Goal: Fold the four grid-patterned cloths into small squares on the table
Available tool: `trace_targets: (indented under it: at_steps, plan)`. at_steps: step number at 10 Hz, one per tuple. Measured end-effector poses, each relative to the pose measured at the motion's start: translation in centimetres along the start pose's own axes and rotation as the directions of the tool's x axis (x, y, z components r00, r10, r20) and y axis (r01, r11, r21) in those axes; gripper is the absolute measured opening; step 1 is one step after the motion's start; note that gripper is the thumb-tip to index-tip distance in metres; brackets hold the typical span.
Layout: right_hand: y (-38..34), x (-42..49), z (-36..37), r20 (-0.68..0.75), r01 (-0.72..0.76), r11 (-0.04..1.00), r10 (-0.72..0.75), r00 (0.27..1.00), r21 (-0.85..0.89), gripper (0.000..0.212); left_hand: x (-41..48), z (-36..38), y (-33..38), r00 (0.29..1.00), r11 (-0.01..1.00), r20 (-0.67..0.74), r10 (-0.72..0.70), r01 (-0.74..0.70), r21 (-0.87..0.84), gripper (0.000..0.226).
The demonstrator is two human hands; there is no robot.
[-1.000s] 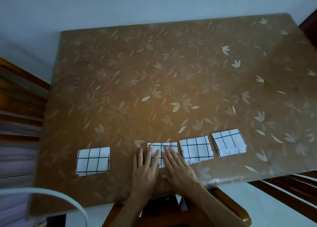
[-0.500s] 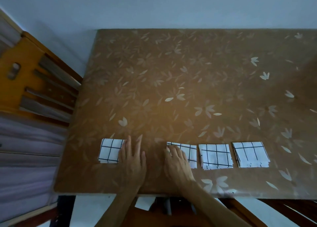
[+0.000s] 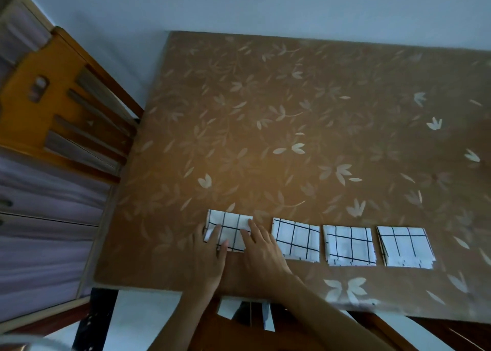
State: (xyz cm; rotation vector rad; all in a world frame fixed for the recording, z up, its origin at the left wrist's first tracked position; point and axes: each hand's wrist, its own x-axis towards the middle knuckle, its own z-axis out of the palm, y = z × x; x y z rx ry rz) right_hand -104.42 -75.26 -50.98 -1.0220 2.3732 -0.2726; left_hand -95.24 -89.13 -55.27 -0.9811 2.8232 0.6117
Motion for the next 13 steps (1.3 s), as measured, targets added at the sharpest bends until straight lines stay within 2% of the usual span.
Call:
trace_targets:
  at_steps: [1, 3, 4, 5, 7, 8, 9, 10, 11, 12, 13]
  plan:
    - [0.9, -0.5, 0.3, 0.087, -0.041, 0.999, 0.042, 0.995, -0.011, 0.073, -0.4, 0.8, 1.9, 0.998, 0.998, -0.008, 0.068, -0.068, -0.011, 0.061]
    - [1.7, -0.8, 2.3, -0.059, -0.044, 0.983, 0.034, 0.998, -0.181, 0.051, -0.2, 0.5, 0.9, 0.984, 0.981, -0.033, 0.176, -0.173, 0.087, 0.055]
    - [2.8, -1.5, 3.5, -0.055, -0.018, 0.977, 0.006, 0.998, -0.212, 0.073, 0.0, 0.4, 0.5, 0.974, 0.966, -0.041, 0.223, -0.216, 0.141, 0.053]
    - [3.8, -1.9, 3.7, 0.009, -0.020, 0.966, 0.023, 1.000, -0.256, 0.087, 0.1, 0.7, 0.2, 0.968, 0.960, -0.045, 0.248, -0.239, 0.149, 0.046]
    - [4.0, -3.0, 3.1, 0.005, -0.013, 0.950, 0.016, 1.000, -0.311, 0.077, 0.0, 0.6, 0.6, 0.973, 0.962, -0.014, 0.230, -0.225, 0.154, 0.045]
    - [4.9, -4.3, 1.9, -0.062, -0.014, 0.970, -0.001, 0.998, -0.241, 0.061, 0.0, 0.3, 1.2, 0.985, 0.979, -0.030, 0.169, -0.165, 0.120, 0.051]
    - [6.5, -6.2, -0.5, -0.135, -0.107, 0.985, 0.089, 0.987, -0.133, 0.057, 0.0, -0.4, 2.7, 0.971, 0.968, -0.036, 0.236, -0.231, 0.101, 0.053]
    - [8.1, -8.0, -2.3, -0.089, -0.181, 0.983, 0.180, 0.980, -0.004, 0.054, -0.2, -0.9, 4.9, 0.941, 0.938, -0.017, 0.339, -0.336, 0.083, 0.046]
    - [9.3, -9.0, -3.3, -0.080, -0.233, 0.971, 0.236, 0.968, 0.048, 0.042, -0.8, -1.3, 7.1, 0.929, 0.930, 0.069, 0.363, -0.366, 0.028, 0.039]
    - [9.6, -9.6, -4.3, -0.063, -0.262, 0.960, 0.269, 0.961, 0.093, 0.042, -1.3, -2.2, 9.1, 0.902, 0.917, 0.177, 0.393, -0.399, -0.004, 0.033]
    - [9.7, -10.8, -5.2, -0.088, -0.248, 0.956, 0.264, 0.960, 0.159, 0.042, -2.4, -3.6, 11.0, 0.900, 0.911, 0.155, 0.407, -0.412, 0.003, 0.026]
